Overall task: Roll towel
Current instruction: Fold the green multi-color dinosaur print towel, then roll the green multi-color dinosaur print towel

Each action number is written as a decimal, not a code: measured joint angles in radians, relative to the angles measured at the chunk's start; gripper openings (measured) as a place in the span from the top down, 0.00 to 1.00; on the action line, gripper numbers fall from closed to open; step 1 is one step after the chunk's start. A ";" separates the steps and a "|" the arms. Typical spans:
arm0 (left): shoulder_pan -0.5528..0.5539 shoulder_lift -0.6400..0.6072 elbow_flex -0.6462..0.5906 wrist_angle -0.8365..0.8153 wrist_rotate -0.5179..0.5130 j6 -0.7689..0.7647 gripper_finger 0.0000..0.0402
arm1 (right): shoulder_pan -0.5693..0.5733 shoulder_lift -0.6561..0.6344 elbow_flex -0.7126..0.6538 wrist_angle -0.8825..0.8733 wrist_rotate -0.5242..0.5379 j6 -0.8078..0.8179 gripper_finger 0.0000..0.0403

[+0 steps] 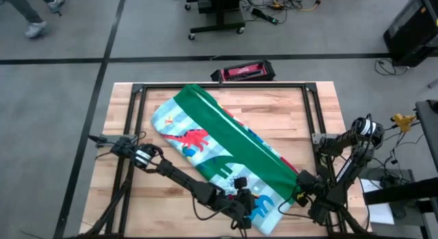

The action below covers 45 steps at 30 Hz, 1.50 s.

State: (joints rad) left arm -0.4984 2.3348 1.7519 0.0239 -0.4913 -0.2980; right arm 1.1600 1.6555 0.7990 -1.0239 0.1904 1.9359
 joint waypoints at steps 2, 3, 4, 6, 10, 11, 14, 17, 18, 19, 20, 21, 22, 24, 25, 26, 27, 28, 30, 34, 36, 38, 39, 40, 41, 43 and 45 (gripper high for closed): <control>-0.002 0.000 0.000 0.012 -0.005 0.015 0.70 | 0.002 -0.003 0.018 -0.040 -0.002 -0.010 1.00; -0.004 0.000 0.000 0.028 -0.005 0.027 0.70 | 0.005 -0.010 0.029 -0.060 0.001 -0.012 1.00; -0.006 0.000 0.000 0.046 -0.005 0.041 0.70 | 0.006 -0.019 0.042 -0.073 0.018 -0.013 1.00; -0.009 -0.002 0.000 0.084 -0.005 0.064 0.70 | 0.006 -0.041 0.060 -0.095 0.047 -0.015 1.00; -0.017 -0.002 0.014 0.112 0.003 0.091 0.70 | 0.024 -0.065 0.088 -0.122 0.127 -0.018 1.00; -0.019 -0.002 0.027 0.105 0.012 0.092 0.70 | 0.033 -0.070 0.097 -0.134 0.137 -0.018 1.00; -0.029 -0.002 0.079 0.064 0.062 0.091 0.70 | 0.063 -0.074 0.118 -0.149 0.147 -0.026 1.00; -0.053 0.020 0.147 -0.010 0.063 0.120 0.70 | 0.104 -0.074 0.139 -0.147 0.198 -0.092 1.00; -0.063 0.037 0.176 -0.037 0.064 0.132 0.70 | 0.120 -0.073 0.145 -0.136 0.217 -0.138 1.00; -0.072 0.053 0.207 -0.066 0.065 0.144 0.70 | 0.135 -0.070 0.153 -0.129 0.235 -0.177 1.00; -0.080 0.073 0.243 -0.099 0.065 0.154 0.70 | 0.151 -0.070 0.158 -0.125 0.250 -0.205 1.00; -0.088 0.091 0.279 -0.134 0.067 0.158 0.70 | 0.165 -0.070 0.161 -0.128 0.260 -0.230 1.00; -0.094 0.109 0.317 -0.175 0.067 0.158 0.70 | 0.180 -0.070 0.163 -0.128 0.274 -0.255 1.00; -0.098 0.147 0.395 -0.238 0.065 0.145 0.70 | 0.206 -0.070 0.162 -0.117 0.301 -0.292 1.00; -0.098 0.166 0.429 -0.269 0.063 0.135 0.70 | 0.213 -0.070 0.158 -0.110 0.310 -0.305 1.00; -0.098 0.185 0.459 -0.293 0.063 0.130 0.69 | 0.215 -0.070 0.154 -0.105 0.305 -0.317 1.00; -0.098 0.205 0.488 -0.307 0.063 0.128 0.67 | 0.216 -0.071 0.148 -0.099 0.284 -0.333 1.00; -0.098 0.226 0.515 -0.326 0.063 0.130 0.66 | 0.215 -0.071 0.141 -0.093 0.256 -0.348 0.99; -0.098 0.266 0.571 -0.364 0.064 0.136 0.61 | 0.204 -0.070 0.134 -0.076 0.216 -0.394 0.96; -0.090 0.295 0.592 -0.363 0.152 0.149 0.49 | 0.183 -0.070 0.133 -0.015 0.205 -0.466 0.83; -0.083 0.296 0.590 -0.366 0.229 0.132 0.44 | 0.169 -0.070 0.133 -0.008 0.204 -0.482 0.76; -0.081 0.297 0.591 -0.374 0.247 0.126 0.40 | 0.158 -0.070 0.133 -0.007 0.203 -0.492 0.70; -0.079 0.297 0.591 -0.378 0.246 0.137 0.39 | 0.151 -0.070 0.133 -0.007 0.203 -0.499 0.67; -0.077 0.297 0.592 -0.383 0.244 0.148 0.38 | 0.143 -0.070 0.133 -0.007 0.203 -0.506 0.65; -0.074 0.297 0.592 -0.385 0.237 0.155 0.38 | 0.133 -0.070 0.133 -0.007 0.203 -0.514 0.62; -0.064 0.297 0.592 -0.387 0.224 0.158 0.38 | 0.113 -0.070 0.133 -0.006 0.202 -0.527 0.59; -0.049 0.297 0.584 -0.394 0.221 0.154 0.40 | 0.088 -0.070 0.133 -0.003 0.200 -0.550 0.57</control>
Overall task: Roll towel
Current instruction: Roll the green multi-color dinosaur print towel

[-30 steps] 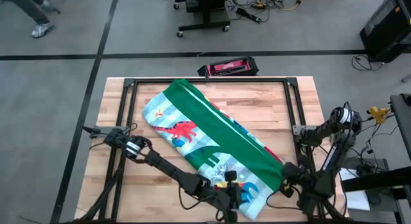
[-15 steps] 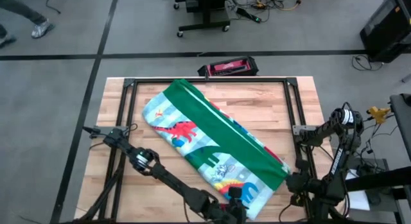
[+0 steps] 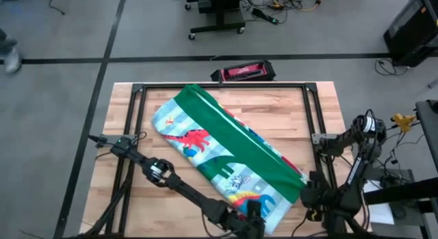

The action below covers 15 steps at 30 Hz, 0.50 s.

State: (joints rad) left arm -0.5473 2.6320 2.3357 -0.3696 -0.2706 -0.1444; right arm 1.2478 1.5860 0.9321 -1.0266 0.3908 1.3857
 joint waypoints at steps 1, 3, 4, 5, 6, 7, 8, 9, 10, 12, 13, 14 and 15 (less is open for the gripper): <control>0.008 0.000 -0.007 -0.009 0.000 -0.009 0.41 | -0.011 0.000 0.000 0.000 -0.004 -0.016 0.56; 0.021 0.000 -0.029 -0.021 0.021 -0.018 0.44 | -0.033 0.000 0.004 -0.001 -0.010 -0.039 0.56; 0.027 0.001 -0.039 -0.023 0.043 -0.012 0.45 | -0.044 -0.002 0.008 0.000 -0.010 -0.050 0.56; 0.030 0.001 -0.049 -0.017 0.061 0.004 0.46 | -0.052 -0.006 0.011 -0.003 -0.013 -0.063 0.56; 0.031 0.002 -0.057 -0.005 0.080 0.024 0.47 | -0.058 -0.011 0.012 -0.008 -0.014 -0.065 0.56; 0.028 0.002 -0.066 0.016 0.090 0.048 0.48 | -0.064 -0.017 0.013 -0.018 -0.014 -0.065 0.56; 0.023 0.002 -0.072 0.036 0.094 0.071 0.49 | -0.068 -0.024 0.013 -0.023 -0.014 -0.065 0.57; 0.018 0.002 -0.076 0.044 0.096 0.096 0.50 | -0.072 -0.032 0.013 -0.028 -0.014 -0.065 0.57; 0.015 0.002 -0.078 0.047 0.090 0.115 0.50 | -0.074 -0.039 0.013 -0.028 -0.014 -0.061 0.57; 0.011 0.002 -0.080 0.046 0.070 0.135 0.51 | -0.077 -0.051 0.013 -0.034 -0.011 -0.045 0.56; 0.012 0.002 -0.080 0.046 0.061 0.136 0.51 | -0.077 -0.057 0.013 -0.038 -0.005 -0.038 0.56; 0.014 0.002 -0.080 0.047 0.053 0.138 0.51 | -0.077 -0.062 0.013 -0.040 -0.001 -0.033 0.56; 0.015 0.002 -0.080 0.048 0.052 0.140 0.51 | -0.077 -0.065 0.013 -0.040 0.001 -0.025 0.56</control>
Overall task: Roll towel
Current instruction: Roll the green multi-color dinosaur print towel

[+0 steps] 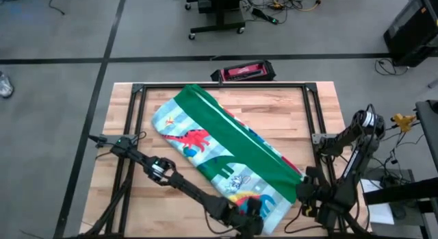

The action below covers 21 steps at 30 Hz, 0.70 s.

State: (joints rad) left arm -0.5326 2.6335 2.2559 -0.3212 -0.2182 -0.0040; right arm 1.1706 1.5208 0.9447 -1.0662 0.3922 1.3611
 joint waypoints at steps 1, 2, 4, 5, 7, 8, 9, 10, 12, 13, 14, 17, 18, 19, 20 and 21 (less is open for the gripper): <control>0.001 0.000 -0.002 0.001 0.000 0.000 0.51 | 0.000 -0.001 0.000 0.001 0.001 0.006 0.56; 0.002 0.000 -0.008 0.005 -0.002 0.000 0.51 | 0.000 -0.001 0.000 0.001 0.000 0.009 0.57; 0.001 0.008 -0.017 0.012 -0.001 0.000 0.49 | 0.000 -0.001 0.000 0.002 0.001 0.011 0.57; 0.000 0.016 -0.022 0.021 -0.001 -0.002 0.49 | 0.000 0.000 0.000 0.001 0.001 0.013 0.57; -0.001 0.024 -0.028 0.049 -0.004 0.003 0.48 | -0.002 0.001 0.000 0.001 0.001 0.020 0.56; -0.001 0.030 -0.031 0.064 -0.004 0.011 0.47 | -0.002 0.001 0.000 0.001 0.001 0.027 0.56; -0.001 0.035 -0.035 0.082 -0.004 0.017 0.47 | -0.002 0.001 0.000 0.001 0.001 0.031 0.56; -0.001 0.036 -0.037 0.090 -0.007 0.020 0.46 | -0.002 0.001 0.000 0.000 0.001 0.035 0.56; -0.002 0.036 -0.037 0.089 -0.021 0.016 0.47 | -0.002 0.000 0.000 -0.001 0.001 0.038 0.57; -0.002 0.037 -0.038 0.089 -0.025 0.011 0.48 | -0.002 0.000 0.000 -0.001 0.000 0.038 0.57; -0.002 0.037 -0.038 0.088 -0.023 0.008 0.51 | -0.002 0.000 0.000 -0.003 0.000 0.038 0.57; -0.002 0.037 -0.038 0.086 -0.016 0.003 0.66 | -0.002 -0.001 0.002 -0.018 -0.007 0.035 0.57; -0.003 0.037 -0.038 0.085 -0.018 0.002 0.74 | -0.002 -0.001 0.007 -0.032 -0.007 0.032 0.57; -0.003 0.037 -0.039 0.083 -0.016 -0.001 0.82 | 0.000 -0.002 0.012 -0.044 -0.008 0.026 0.57; -0.002 0.037 -0.039 0.083 -0.016 -0.005 0.90 | 0.002 -0.003 0.016 -0.052 -0.014 0.020 0.56; -0.001 0.037 -0.039 0.081 -0.015 -0.011 0.95 | 0.003 -0.003 0.018 -0.054 -0.028 0.009 0.56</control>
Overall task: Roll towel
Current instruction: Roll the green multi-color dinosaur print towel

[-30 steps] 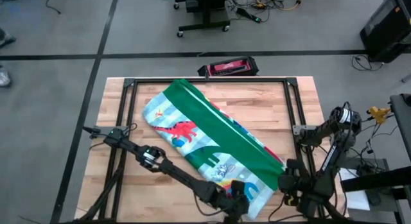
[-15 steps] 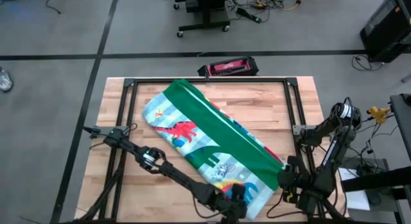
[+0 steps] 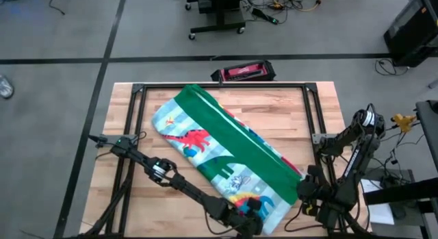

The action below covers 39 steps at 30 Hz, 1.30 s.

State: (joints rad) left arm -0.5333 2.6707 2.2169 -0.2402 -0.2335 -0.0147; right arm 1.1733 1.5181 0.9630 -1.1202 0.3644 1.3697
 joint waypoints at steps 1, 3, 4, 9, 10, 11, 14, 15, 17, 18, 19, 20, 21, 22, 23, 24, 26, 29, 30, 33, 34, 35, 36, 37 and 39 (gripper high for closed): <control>0.000 -0.002 0.000 -0.005 0.002 -0.005 0.96 | 0.000 0.000 0.000 0.002 -0.018 -0.009 0.56; -0.002 -0.009 0.000 -0.024 -0.001 -0.014 0.98 | 0.000 0.000 -0.005 0.013 -0.062 -0.045 0.55; -0.004 -0.016 -0.001 -0.043 -0.001 -0.017 0.98 | 0.000 0.001 -0.011 0.032 -0.086 -0.076 0.55; -0.015 -0.038 -0.003 -0.104 0.001 -0.045 0.99 | -0.002 0.025 -0.037 0.223 -0.133 -0.335 0.55; -0.019 -0.040 -0.004 -0.107 -0.002 -0.053 0.99 | -0.007 0.029 -0.035 0.232 -0.133 -0.380 0.55; -0.020 -0.040 -0.004 -0.107 -0.003 -0.062 1.00 | -0.016 0.031 -0.035 0.230 -0.133 -0.415 0.55; -0.027 -0.041 -0.004 -0.101 -0.002 -0.094 1.00 | -0.046 0.032 -0.039 0.224 -0.142 -0.486 0.55; -0.029 -0.041 -0.004 -0.099 -0.002 -0.106 1.00 | -0.053 0.037 -0.042 0.220 -0.150 -0.516 0.55; -0.032 -0.041 -0.004 -0.092 0.003 -0.126 1.00 | -0.061 0.050 -0.049 0.206 -0.158 -0.587 0.55; -0.033 -0.041 -0.004 -0.088 0.005 -0.130 1.00 | -0.065 0.055 -0.050 0.212 -0.155 -0.620 0.55; -0.035 -0.041 -0.005 -0.081 0.006 -0.133 1.00 | -0.068 0.062 -0.050 0.224 -0.152 -0.645 0.55; -0.036 -0.041 -0.005 -0.073 0.010 -0.135 1.00 | -0.069 0.069 -0.050 0.235 -0.148 -0.671 0.55; -0.038 -0.041 -0.005 -0.067 0.014 -0.139 1.00 | -0.069 0.080 -0.052 0.245 -0.148 -0.697 0.55; -0.040 -0.041 -0.005 -0.061 0.015 -0.144 1.00 | -0.069 0.089 -0.055 0.256 -0.153 -0.722 0.55; -0.042 -0.041 -0.005 -0.056 0.016 -0.149 1.00 | -0.067 0.098 -0.059 0.271 -0.159 -0.740 0.55; -0.042 -0.041 -0.005 -0.053 0.016 -0.155 1.00 | -0.064 0.108 -0.060 0.283 -0.162 -0.753 0.55; -0.043 -0.041 -0.005 -0.050 0.016 -0.169 1.00 | -0.064 0.130 -0.063 0.303 -0.165 -0.772 0.55; -0.043 -0.041 -0.005 -0.049 0.015 -0.183 1.00 | -0.065 0.152 -0.063 0.310 -0.163 -0.810 0.55; -0.043 -0.042 -0.005 -0.049 0.014 -0.189 1.00 | -0.065 0.158 -0.063 0.318 -0.160 -0.816 0.55; -0.043 -0.043 -0.005 -0.047 0.010 -0.214 1.00 | -0.075 0.171 -0.065 0.320 -0.166 -0.819 0.56; -0.043 -0.043 -0.005 -0.046 0.008 -0.216 1.00 | -0.077 0.175 -0.065 0.320 -0.171 -0.808 0.58; -0.043 -0.043 -0.005 -0.045 0.005 -0.216 1.00 | -0.080 0.176 -0.066 0.322 -0.175 -0.794 0.62; -0.043 -0.043 -0.005 -0.043 -0.006 -0.216 1.00 | -0.081 0.176 -0.066 0.325 -0.180 -0.786 0.67; -0.043 -0.043 -0.005 -0.041 -0.018 -0.216 1.00 | -0.081 0.174 -0.066 0.329 -0.184 -0.782 0.74; -0.044 -0.044 -0.005 -0.040 -0.035 -0.216 1.00 | -0.081 0.169 -0.067 0.333 -0.192 -0.779 0.89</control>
State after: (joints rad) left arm -0.5770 2.6263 2.2116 -0.2802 -0.2680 -0.2306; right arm 1.0921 1.6874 0.8963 -0.7870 0.1722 0.5904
